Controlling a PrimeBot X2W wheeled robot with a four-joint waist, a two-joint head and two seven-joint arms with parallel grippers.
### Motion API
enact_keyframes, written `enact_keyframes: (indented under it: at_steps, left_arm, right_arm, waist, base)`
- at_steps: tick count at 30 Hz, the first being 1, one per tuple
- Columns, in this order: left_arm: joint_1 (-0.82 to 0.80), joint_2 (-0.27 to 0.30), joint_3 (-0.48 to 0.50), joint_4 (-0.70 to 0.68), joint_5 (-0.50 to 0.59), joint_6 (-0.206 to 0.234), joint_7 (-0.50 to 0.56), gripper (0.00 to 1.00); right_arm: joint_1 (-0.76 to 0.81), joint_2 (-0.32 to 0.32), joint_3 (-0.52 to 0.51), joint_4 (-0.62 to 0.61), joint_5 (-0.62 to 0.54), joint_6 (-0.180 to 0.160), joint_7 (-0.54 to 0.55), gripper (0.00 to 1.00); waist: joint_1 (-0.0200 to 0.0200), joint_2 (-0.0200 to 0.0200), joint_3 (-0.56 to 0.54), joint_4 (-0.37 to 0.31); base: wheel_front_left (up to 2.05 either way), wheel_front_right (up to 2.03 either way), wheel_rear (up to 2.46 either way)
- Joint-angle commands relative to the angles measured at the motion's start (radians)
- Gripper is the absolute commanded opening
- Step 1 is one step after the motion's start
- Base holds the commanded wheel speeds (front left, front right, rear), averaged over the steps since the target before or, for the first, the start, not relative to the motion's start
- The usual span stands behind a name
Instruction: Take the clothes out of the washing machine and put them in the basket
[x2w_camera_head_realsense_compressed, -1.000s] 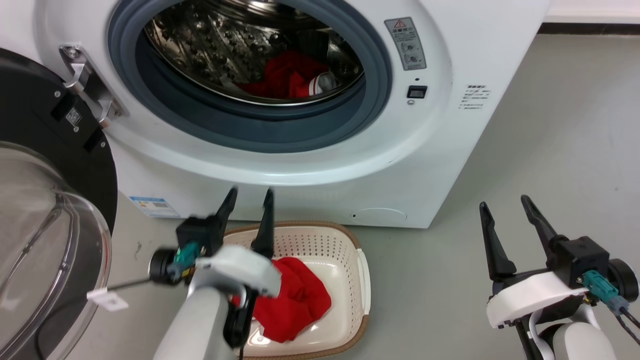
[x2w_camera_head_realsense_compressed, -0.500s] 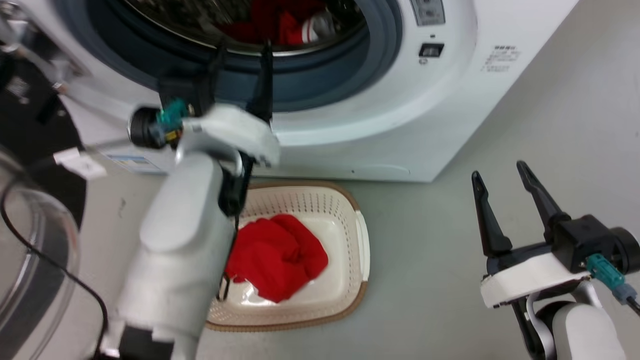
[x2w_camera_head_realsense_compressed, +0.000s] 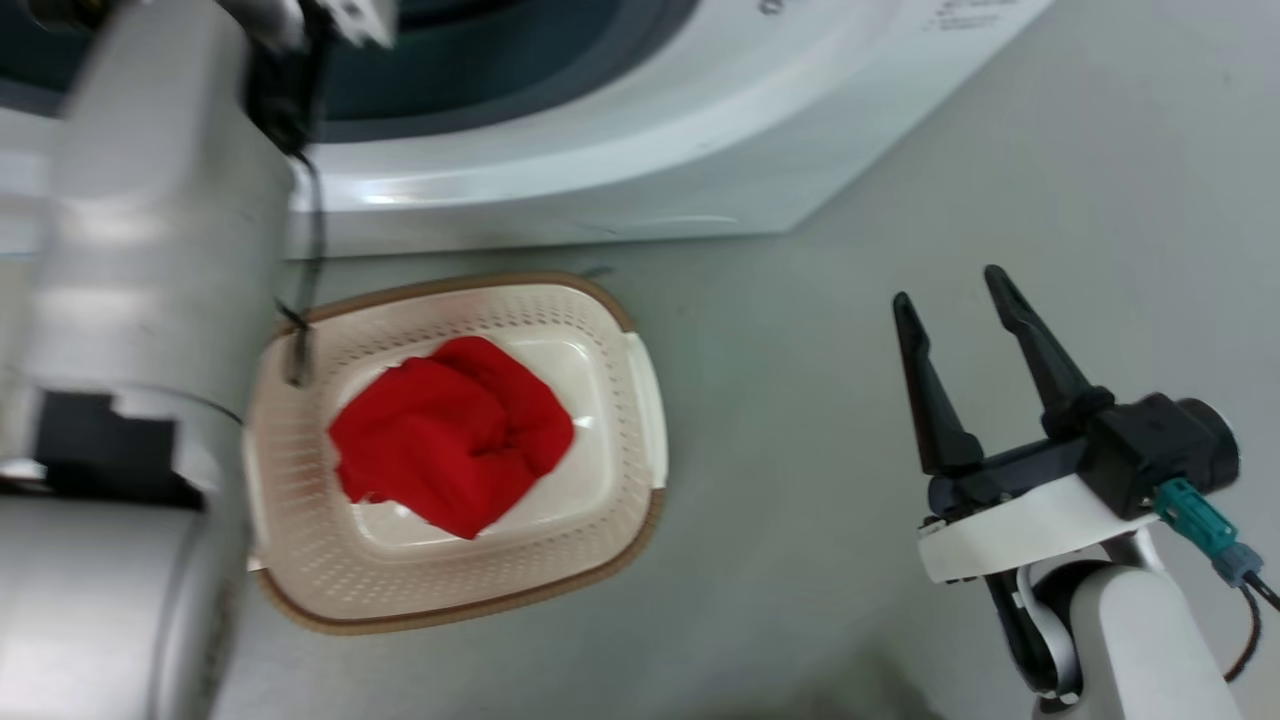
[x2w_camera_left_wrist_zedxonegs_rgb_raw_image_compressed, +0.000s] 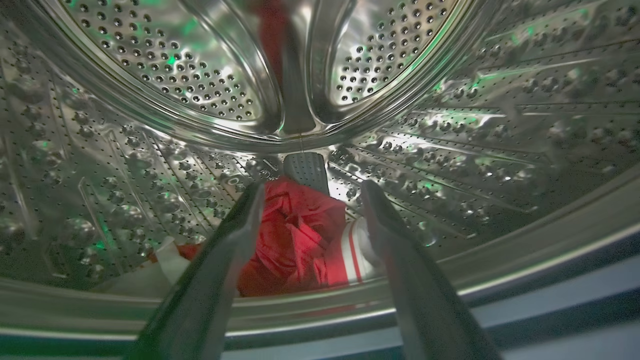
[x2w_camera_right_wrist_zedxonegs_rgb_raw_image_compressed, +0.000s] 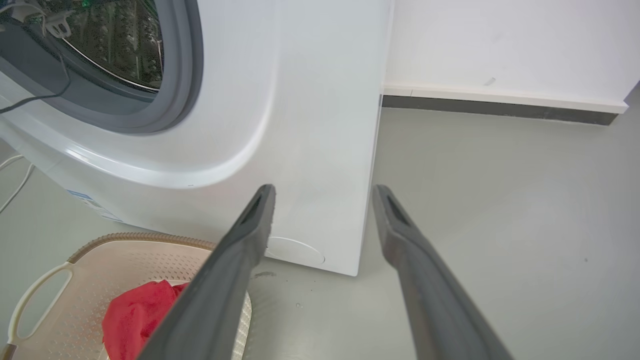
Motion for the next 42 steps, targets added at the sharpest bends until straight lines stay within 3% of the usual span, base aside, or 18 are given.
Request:
enact_keyframes:
  at_steps: [1,13,23,25,26,27,28,29,37,42]
  left_arm:
    - [-0.017,0.009,0.001,0.007,0.001,-0.002,0.005,1.00]
    - [-0.262,0.142,-0.028,0.143,0.015,-0.018,0.302,1.00]
    - [-0.339,0.185,-0.028,0.175,-0.006,-0.001,0.490,1.00]
    - [-0.342,0.188,-0.030,0.179,-0.009,0.009,0.521,0.79]
    - [-0.341,0.190,-0.032,0.181,-0.010,0.014,0.538,0.57]
    - [-0.339,0.192,-0.032,0.182,-0.012,0.017,0.547,0.43]
    - [-0.339,0.194,-0.033,0.182,-0.012,0.022,0.553,0.11]
    - [-0.337,0.197,-0.034,0.182,-0.010,0.026,0.558,0.00]
    - [-0.313,0.208,-0.052,0.151,-0.002,0.055,0.529,0.00]
    - [-0.270,0.219,-0.075,0.082,0.021,0.060,0.371,0.00]
  right_arm:
    - [-0.017,0.002,0.005,0.002,0.002,-0.001,-0.006,1.00]
    - [-0.061,0.002,0.110,0.084,0.092,-0.001,-0.079,1.00]
    - [-0.094,0.002,0.163,0.134,0.132,-0.001,-0.114,1.00]
    - [-0.095,0.002,0.171,0.140,0.137,-0.001,-0.118,1.00]
    - [-0.098,0.002,0.175,0.143,0.140,-0.001,-0.119,1.00]
    - [-0.100,0.002,0.179,0.145,0.143,-0.001,-0.121,1.00]
    - [-0.103,0.002,0.183,0.146,0.146,-0.001,-0.123,1.00]
    - [-0.105,0.002,0.186,0.149,0.150,-0.001,-0.125,1.00]
    - [-0.115,0.002,0.192,0.165,0.162,-0.001,-0.134,1.00]
    - [-0.113,0.002,0.181,0.176,0.156,-0.001,-0.138,1.00]
  waist:
    - [-0.0002,0.0000,0.051,-0.052]
    - [-0.0002,0.0000,0.173,-0.194]
    - [-0.0002,0.0000,0.214,-0.240]
    - [-0.0002,0.0000,0.219,-0.244]
    - [-0.0002,0.0000,0.220,-0.246]
    - [-0.0002,0.0000,0.221,-0.248]
    - [-0.0002,0.0000,0.222,-0.250]
    - [-0.0002,0.0000,0.223,-0.252]
    - [-0.0002,0.0000,0.216,-0.259]
    - [-0.0002,0.0000,0.182,-0.250]
  base:
    - [0.00,0.00,0.00]
    - [0.00,0.00,0.00]
    - [0.00,0.00,0.00]
    - [0.00,0.00,0.00]
    - [0.00,0.00,0.00]
    - [0.00,0.00,0.00]
    - [0.00,0.00,0.00]
    - [0.00,0.00,0.00]
    - [0.00,0.00,0.00]
    - [0.00,0.00,0.00]
